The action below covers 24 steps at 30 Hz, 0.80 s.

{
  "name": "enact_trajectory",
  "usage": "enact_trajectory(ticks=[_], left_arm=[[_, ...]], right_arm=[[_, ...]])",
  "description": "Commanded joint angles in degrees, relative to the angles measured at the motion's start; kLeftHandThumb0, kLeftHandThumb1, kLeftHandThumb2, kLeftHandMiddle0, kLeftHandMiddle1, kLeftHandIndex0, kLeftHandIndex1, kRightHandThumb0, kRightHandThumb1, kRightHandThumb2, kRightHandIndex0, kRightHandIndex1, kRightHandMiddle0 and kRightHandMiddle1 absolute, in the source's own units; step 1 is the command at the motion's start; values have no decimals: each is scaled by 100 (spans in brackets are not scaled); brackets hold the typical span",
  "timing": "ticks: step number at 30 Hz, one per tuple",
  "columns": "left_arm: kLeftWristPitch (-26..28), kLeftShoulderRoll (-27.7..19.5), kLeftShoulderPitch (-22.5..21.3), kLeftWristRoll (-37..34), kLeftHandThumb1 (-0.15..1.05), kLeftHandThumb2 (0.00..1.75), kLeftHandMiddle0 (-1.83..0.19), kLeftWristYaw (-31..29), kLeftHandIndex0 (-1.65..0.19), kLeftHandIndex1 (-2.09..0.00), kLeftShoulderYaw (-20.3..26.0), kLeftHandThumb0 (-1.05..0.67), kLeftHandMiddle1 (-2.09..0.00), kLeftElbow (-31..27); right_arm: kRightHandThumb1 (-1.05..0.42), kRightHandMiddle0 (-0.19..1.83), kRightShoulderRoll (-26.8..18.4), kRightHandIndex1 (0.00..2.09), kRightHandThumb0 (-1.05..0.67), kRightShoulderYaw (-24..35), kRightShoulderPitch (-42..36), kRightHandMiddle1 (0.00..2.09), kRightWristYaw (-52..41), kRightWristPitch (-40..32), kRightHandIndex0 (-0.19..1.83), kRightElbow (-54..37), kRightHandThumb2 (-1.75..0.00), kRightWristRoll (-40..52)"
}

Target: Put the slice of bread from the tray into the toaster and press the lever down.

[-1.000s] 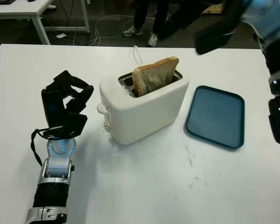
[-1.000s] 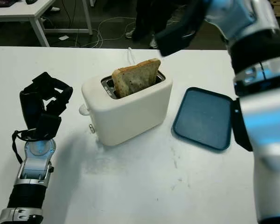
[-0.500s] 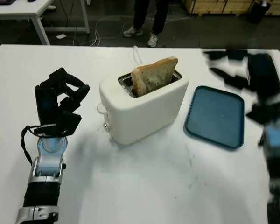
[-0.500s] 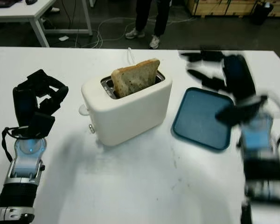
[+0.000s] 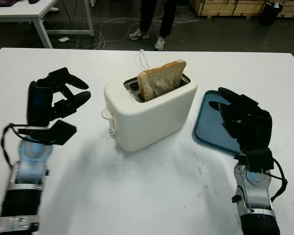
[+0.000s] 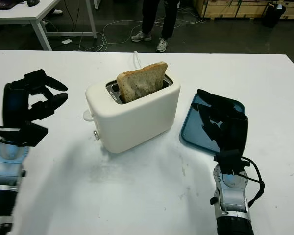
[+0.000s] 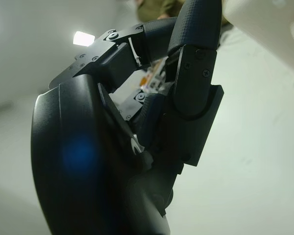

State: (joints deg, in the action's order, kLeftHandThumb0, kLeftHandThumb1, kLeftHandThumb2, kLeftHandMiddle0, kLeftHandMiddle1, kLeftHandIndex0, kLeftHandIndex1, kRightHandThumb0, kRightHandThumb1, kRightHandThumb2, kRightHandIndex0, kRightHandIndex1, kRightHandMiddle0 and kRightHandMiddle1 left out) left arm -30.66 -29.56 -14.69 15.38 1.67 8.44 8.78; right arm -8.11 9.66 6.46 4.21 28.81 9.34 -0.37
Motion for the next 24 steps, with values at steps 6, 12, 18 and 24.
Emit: enact_trajectory(ticks=[6,12,18,24], left_arm=[[-484,-666,-144,-46,92,24,-112,-757,-91,-55,-141,-87,-158,55],[-765,-887,-317,190,92,29,-105,-1077,-94,-45,-364,-89,-160,188],[-979,-836,-485,441,92,33,-101,-1104,-94,-46,-658,-91,-165,355],[-1042,-771,-526,511,92,34,-101,-1122,-95,-46,-881,-90,-163,466]], right_arm=[[-92,105,182,14,-43,100,195,3,185,-211,117,-34,-23,81],[-92,108,272,15,-44,176,258,3,256,-254,121,6,-21,148],[-92,114,477,18,-49,220,262,3,369,-719,126,-168,-14,390],[-92,118,580,97,-46,170,235,1,339,-1170,91,-233,-10,486]])
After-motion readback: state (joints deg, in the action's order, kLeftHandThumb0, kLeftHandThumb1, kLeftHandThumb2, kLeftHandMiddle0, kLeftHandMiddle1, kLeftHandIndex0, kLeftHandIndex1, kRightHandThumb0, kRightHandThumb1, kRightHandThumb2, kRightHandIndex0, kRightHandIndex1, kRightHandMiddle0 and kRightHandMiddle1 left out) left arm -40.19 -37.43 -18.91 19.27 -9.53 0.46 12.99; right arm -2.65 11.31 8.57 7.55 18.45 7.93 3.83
